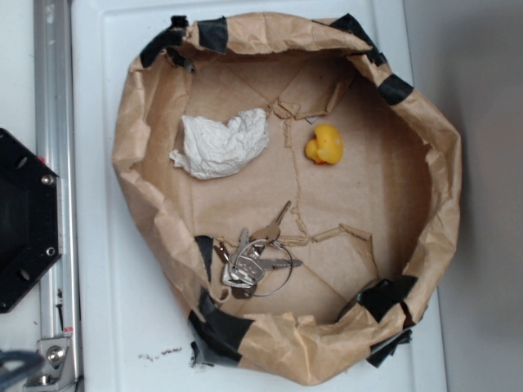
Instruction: Grab the white paper.
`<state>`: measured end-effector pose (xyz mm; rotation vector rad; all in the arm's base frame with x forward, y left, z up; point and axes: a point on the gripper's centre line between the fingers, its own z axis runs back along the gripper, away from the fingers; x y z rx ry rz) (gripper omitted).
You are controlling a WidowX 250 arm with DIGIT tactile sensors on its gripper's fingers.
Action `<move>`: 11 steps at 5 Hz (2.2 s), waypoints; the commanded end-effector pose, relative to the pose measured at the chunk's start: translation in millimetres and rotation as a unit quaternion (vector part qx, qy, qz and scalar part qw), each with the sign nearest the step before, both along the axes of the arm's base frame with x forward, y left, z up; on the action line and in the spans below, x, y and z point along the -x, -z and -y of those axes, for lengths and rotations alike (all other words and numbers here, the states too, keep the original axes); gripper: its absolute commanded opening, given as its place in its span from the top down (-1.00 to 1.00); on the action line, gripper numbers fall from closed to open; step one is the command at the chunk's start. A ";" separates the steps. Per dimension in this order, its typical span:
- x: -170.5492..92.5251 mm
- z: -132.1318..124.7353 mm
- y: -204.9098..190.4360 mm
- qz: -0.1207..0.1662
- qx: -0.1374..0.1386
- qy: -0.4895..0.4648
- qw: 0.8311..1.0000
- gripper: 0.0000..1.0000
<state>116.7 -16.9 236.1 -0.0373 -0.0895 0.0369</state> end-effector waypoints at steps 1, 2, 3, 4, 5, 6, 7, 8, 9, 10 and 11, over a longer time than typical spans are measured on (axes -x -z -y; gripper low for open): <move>0.0 0.0 0.0 0.000 0.000 0.000 1.000 -1.00; -50.1 -6.8 22.1 0.012 -0.013 -0.125 0.992 -1.00; -99.1 -7.5 37.1 0.019 -0.011 -0.192 0.981 -1.00; -130.1 -11.3 69.2 0.046 0.002 -0.254 0.966 -1.00; -136.1 -17.7 115.8 0.061 -0.033 -0.286 0.956 -1.00; -131.4 -28.6 142.3 0.033 -0.063 -0.285 0.956 -1.00; -115.2 -58.3 146.5 0.006 -0.090 -0.313 0.945 -1.00; -106.2 -82.9 150.6 0.005 -0.097 -0.334 0.938 -1.00; -101.5 -95.6 172.3 -0.028 -0.109 -0.344 0.932 -1.00; -100.6 -95.8 182.0 -0.045 -0.122 -0.249 0.960 -1.00; -95.7 -110.5 183.5 -0.037 -0.132 -0.130 0.982 -1.00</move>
